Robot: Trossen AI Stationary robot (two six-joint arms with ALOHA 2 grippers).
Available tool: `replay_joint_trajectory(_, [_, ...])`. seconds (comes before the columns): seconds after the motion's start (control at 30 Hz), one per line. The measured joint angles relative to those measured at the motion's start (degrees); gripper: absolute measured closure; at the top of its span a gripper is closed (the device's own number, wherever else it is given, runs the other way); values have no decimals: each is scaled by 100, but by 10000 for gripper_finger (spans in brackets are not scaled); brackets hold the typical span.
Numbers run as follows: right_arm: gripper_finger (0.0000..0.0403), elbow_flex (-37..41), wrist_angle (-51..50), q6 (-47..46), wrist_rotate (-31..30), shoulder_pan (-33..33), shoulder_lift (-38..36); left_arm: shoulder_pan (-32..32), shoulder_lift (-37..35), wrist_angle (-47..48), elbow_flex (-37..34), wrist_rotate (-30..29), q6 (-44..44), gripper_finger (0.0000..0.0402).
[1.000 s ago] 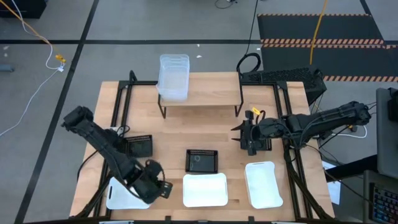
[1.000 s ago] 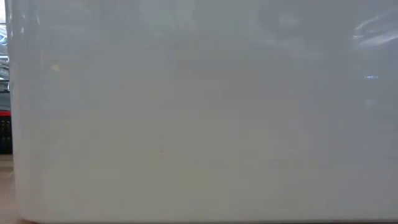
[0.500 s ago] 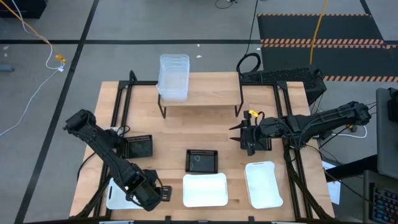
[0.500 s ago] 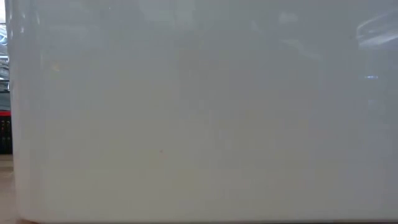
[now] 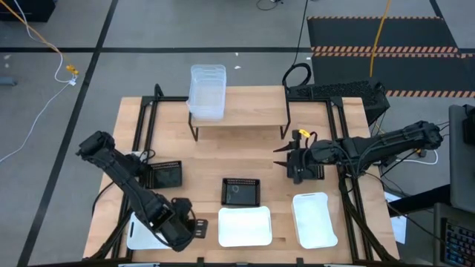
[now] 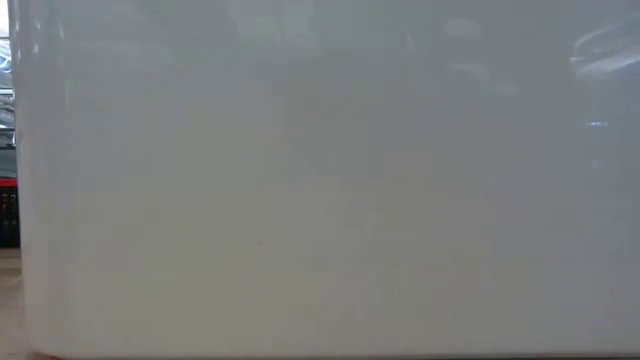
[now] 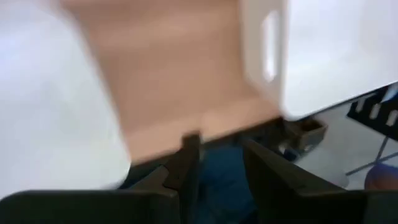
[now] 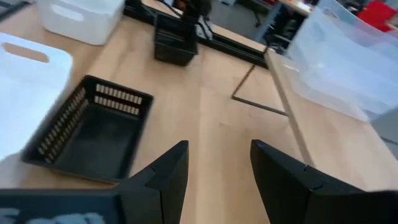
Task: Stack baskets on shelf by color
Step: Put the left white bin on the shelf
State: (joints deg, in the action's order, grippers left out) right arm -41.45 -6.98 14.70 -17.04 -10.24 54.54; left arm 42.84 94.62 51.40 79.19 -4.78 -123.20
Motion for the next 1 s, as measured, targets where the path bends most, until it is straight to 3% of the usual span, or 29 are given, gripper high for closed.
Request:
replay_joint_trajectory(0.23, [234, 0, -3, 57, -260, 4, 0, -124, 127, 353, -1, -635, 532, 277])
replay_joint_trajectory(0.43, [234, 0, -92, 57, -245, 2, -1, -317, 270, 841, -10, -183, 507, 263])
replay_joint_trajectory(0.7, [234, 0, -242, -47, -243, 2, 0, -468, 298, 878, -5, -231, 623, 165])
replay_joint_trajectory(0.83, [234, 0, -237, -123, -242, 2, -2, -474, 494, 851, -5, 22, 473, 109])
replay_joint_trajectory(1.0, [234, 0, -298, -205, -240, 2, -2, -534, 793, 830, -3, 88, 182, 72])
